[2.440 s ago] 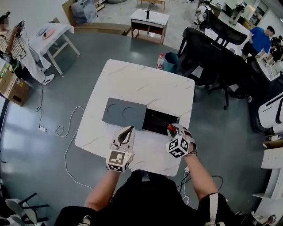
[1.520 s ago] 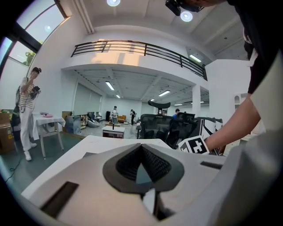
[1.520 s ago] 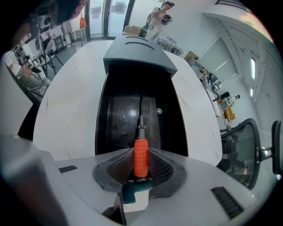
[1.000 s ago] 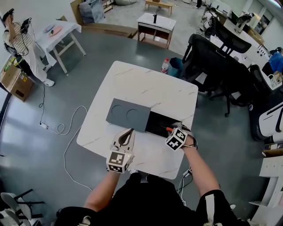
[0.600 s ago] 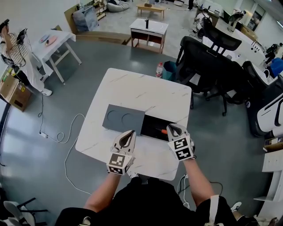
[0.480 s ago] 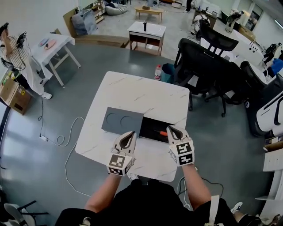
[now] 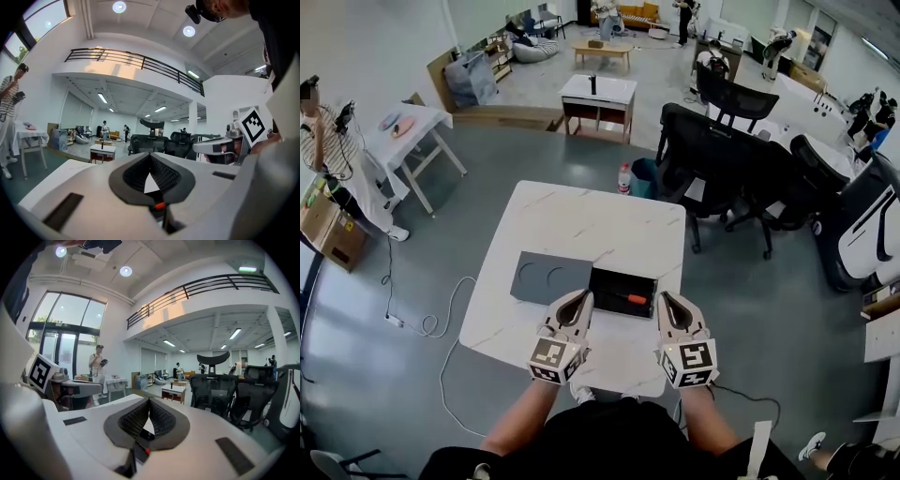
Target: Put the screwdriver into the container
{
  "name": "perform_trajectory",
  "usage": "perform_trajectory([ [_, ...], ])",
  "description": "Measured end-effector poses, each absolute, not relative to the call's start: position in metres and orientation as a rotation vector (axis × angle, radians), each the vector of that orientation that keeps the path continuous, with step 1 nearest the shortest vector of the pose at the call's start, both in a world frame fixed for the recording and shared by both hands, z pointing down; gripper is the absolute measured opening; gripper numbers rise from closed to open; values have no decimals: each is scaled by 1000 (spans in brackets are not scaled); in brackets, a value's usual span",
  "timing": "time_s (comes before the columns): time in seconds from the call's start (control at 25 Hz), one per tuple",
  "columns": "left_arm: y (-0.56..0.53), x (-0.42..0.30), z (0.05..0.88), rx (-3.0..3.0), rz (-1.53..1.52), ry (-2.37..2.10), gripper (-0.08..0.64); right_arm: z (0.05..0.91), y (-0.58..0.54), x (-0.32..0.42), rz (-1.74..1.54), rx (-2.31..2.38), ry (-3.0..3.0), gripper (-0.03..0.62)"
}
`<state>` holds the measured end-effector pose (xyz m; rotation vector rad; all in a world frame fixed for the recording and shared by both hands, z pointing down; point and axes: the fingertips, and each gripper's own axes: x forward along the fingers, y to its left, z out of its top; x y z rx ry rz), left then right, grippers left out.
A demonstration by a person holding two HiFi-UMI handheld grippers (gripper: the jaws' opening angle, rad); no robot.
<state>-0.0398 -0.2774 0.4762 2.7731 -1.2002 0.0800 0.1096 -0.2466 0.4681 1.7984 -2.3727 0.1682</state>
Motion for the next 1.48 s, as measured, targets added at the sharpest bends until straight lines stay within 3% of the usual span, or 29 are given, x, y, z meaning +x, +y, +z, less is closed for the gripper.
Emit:
perform_trajectory([
  [1.48,-281,-17,446,2850,46,-1201,6,435,-257,115,-52,1860,-2372,23],
])
